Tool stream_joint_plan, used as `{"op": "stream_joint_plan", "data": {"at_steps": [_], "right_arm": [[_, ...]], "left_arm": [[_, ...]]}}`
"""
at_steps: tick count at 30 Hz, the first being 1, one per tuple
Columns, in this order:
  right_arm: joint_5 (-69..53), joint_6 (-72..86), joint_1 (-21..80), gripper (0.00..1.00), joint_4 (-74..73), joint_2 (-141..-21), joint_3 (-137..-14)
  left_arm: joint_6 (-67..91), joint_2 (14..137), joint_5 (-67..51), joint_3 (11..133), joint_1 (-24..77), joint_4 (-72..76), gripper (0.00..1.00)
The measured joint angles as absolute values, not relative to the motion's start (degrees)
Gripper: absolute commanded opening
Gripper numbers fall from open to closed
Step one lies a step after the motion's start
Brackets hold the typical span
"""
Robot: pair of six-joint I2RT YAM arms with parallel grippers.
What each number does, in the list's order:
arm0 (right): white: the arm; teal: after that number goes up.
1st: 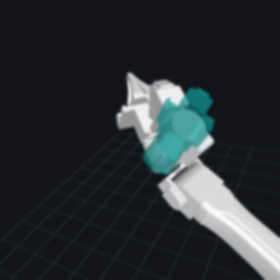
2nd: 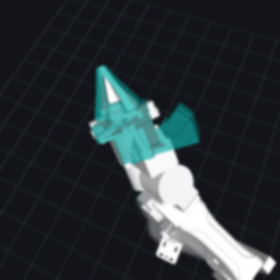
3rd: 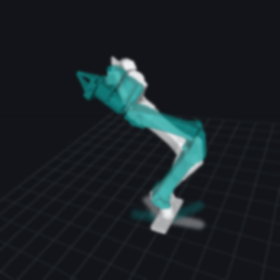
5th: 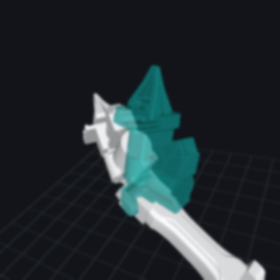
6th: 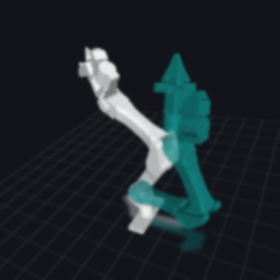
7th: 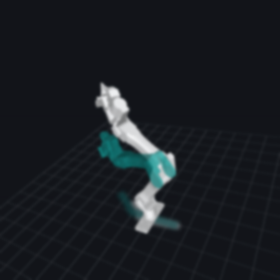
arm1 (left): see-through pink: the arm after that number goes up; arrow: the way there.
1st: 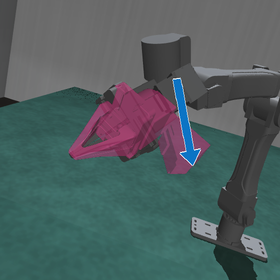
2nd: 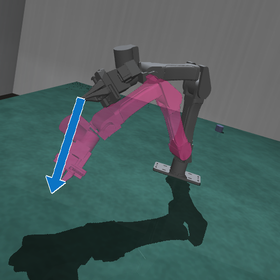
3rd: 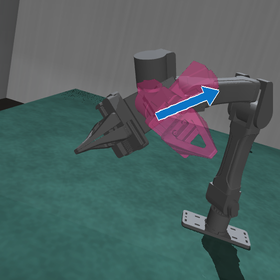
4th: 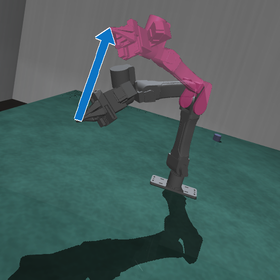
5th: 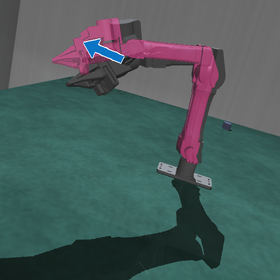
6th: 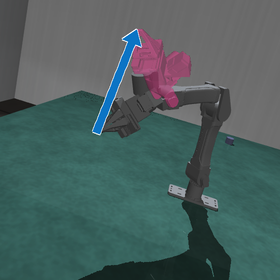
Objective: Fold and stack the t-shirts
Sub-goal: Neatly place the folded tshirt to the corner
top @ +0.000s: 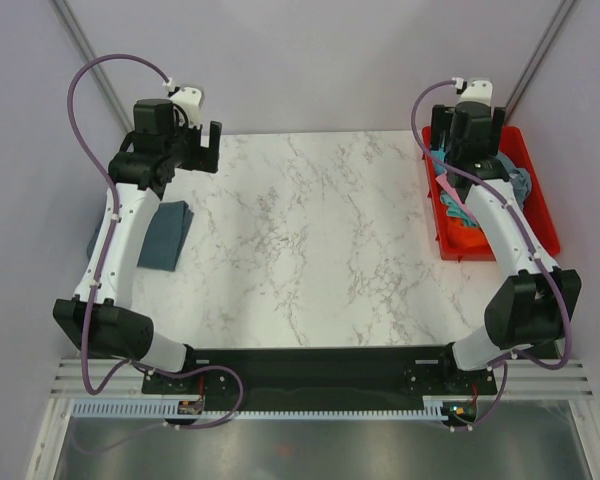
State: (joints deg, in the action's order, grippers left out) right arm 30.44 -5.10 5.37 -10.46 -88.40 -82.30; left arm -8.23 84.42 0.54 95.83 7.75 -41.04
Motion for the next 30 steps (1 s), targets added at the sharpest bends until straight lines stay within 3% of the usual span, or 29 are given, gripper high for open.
{"op": "stream_joint_plan", "data": {"at_steps": [8, 14, 17, 19, 24, 30], "right_arm": [[-16.3, 12.8, -0.3, 0.98, -10.7, -89.7, -85.3], [-45.1, 34.6, 0.6, 0.98, 6.6, -91.7, -80.9], [-49.7, 37.7, 0.6, 0.98, 8.2, -92.0, -80.5], [-51.3, 38.3, 0.5, 0.98, 8.7, -92.0, -80.5], [-53.2, 39.1, 0.3, 0.98, 9.2, -92.0, -80.2], [-53.3, 39.3, -1.2, 0.98, 9.3, -92.0, -80.1]], "left_arm": [[-8.2, 83.9, -4.8, 95.8, 7.7, -41.0, 0.99], [-7.3, 82.8, -11.3, 95.8, 7.7, -41.0, 0.99], [-4.5, 82.7, -16.2, 95.9, 6.5, -41.0, 0.99], [0.8, 83.0, -26.6, 95.8, 3.1, -40.6, 0.99], [26.6, 83.7, -55.7, 86.7, -8.9, -21.4, 0.99], [36.3, 85.8, -67.1, 84.0, -8.0, -16.1, 0.99]]}}
